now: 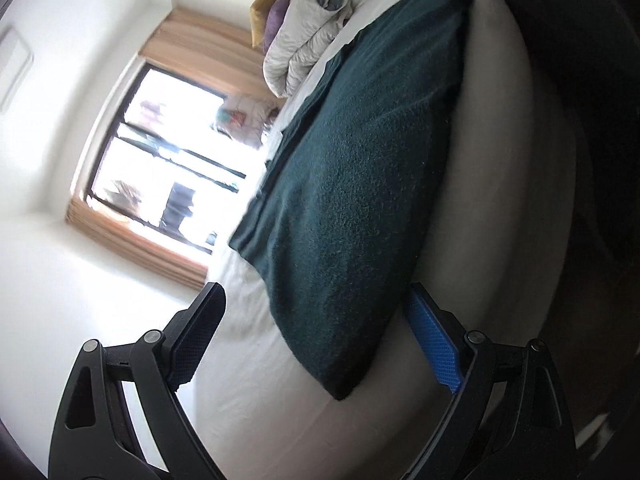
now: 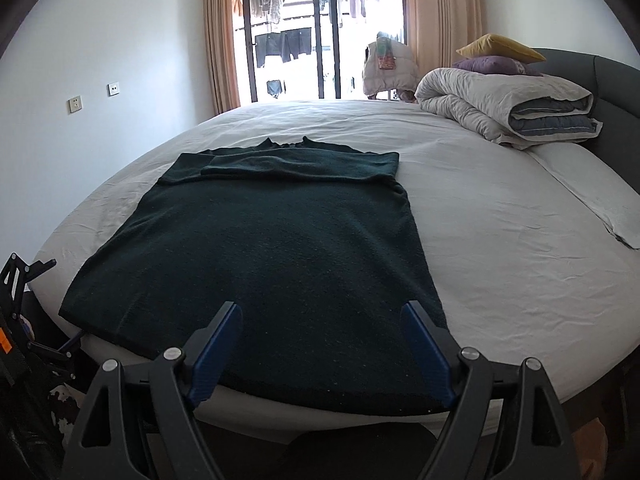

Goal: Fold small clothes

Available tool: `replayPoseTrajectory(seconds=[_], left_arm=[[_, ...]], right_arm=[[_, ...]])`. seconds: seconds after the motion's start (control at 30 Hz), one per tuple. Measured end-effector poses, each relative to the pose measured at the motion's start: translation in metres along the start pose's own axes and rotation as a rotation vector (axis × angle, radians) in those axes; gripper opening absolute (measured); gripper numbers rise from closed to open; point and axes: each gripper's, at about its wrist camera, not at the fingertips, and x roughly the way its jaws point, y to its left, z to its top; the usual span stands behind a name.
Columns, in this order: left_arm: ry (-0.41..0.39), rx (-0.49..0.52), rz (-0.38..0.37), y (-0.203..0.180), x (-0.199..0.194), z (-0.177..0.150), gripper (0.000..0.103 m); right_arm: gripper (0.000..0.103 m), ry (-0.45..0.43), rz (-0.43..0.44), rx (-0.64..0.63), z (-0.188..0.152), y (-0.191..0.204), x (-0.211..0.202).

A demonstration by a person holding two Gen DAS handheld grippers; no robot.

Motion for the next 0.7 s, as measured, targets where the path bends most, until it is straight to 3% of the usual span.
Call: replayPoseTrajectory(seconds=[0.07,0.17,0.2,0.3,0.33,0.43,0.7], left_arm=[[-0.013,0.03,0.021,-0.004,0.002,-0.005,0.086],[-0.007,0.041,0.014,-0.005,0.008,-0.008,0.053],[0.006,0.037,0.009,-0.003,0.011,-0.009,0.034],[0.026,0.012,-0.012,0.007,0.024,-0.01,0.025],[0.026,-0.003,-0.032,0.014,0.03,-0.008,0.016],[0.004,-0.071,-0.086,0.03,0.027,-0.006,0.005],[-0.016,-0.337,-0.207,0.087,0.026,0.01,0.003]], right_arm=[[0.084,0.002,-0.005,-0.001,-0.002,-0.001,0.0],[0.084,0.01,-0.023,-0.027,-0.004,0.001,0.002],[0.084,0.012,-0.033,-0.045,-0.005,0.004,0.001],[0.083,0.011,-0.059,-0.111,-0.009,0.012,-0.001],[0.083,0.014,-0.068,-0.134,-0.011,0.013,-0.002],[0.078,0.034,-0.114,-0.232,-0.02,0.019,-0.005],[0.068,0.07,-0.242,-0.567,-0.06,0.04,-0.004]])
